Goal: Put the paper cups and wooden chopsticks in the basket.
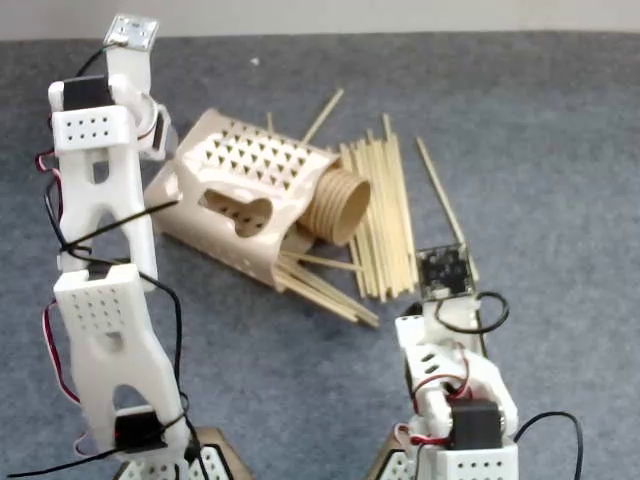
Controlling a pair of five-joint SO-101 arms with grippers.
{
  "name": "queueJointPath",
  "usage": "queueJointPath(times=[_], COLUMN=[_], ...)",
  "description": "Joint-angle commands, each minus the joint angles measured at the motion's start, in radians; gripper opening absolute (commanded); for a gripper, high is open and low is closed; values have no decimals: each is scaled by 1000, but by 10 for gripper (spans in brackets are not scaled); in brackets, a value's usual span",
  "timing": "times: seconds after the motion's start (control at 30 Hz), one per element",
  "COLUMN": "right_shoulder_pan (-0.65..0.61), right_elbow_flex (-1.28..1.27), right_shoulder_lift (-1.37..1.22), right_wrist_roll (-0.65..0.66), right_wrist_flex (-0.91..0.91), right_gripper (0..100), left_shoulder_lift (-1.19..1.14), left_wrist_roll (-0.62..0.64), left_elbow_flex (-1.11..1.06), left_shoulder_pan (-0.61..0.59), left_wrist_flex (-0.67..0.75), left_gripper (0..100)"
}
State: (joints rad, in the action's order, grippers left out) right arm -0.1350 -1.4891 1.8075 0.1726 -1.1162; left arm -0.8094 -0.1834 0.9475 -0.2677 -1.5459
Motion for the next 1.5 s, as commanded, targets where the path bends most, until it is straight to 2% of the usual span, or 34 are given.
queueJointPath(times=[0.0,0.33,0.8,1.0,1.2,1.47], right_shoulder_pan=[8,12,12,13,13,13], right_elbow_flex=[2,4,4,4,4,4], right_shoulder_lift=[5,5,5,5,5,4], right_wrist_roll=[11,11,8,8,6,6], right_wrist_flex=[1,1,1,1,2,16], right_gripper=[55,55,55,55,55,56], left_shoulder_lift=[-53,-269,-298,-298,-297,-291], left_wrist_roll=[-14,-75,-91,-144,-252,-391], left_elbow_flex=[1,4,-1,1,2,67], left_shoulder_pan=[-8,-74,-101,-96,-64,-25], left_wrist_flex=[-2,57,55,49,43,-123], left_gripper=[203,171,170,168,168,168])
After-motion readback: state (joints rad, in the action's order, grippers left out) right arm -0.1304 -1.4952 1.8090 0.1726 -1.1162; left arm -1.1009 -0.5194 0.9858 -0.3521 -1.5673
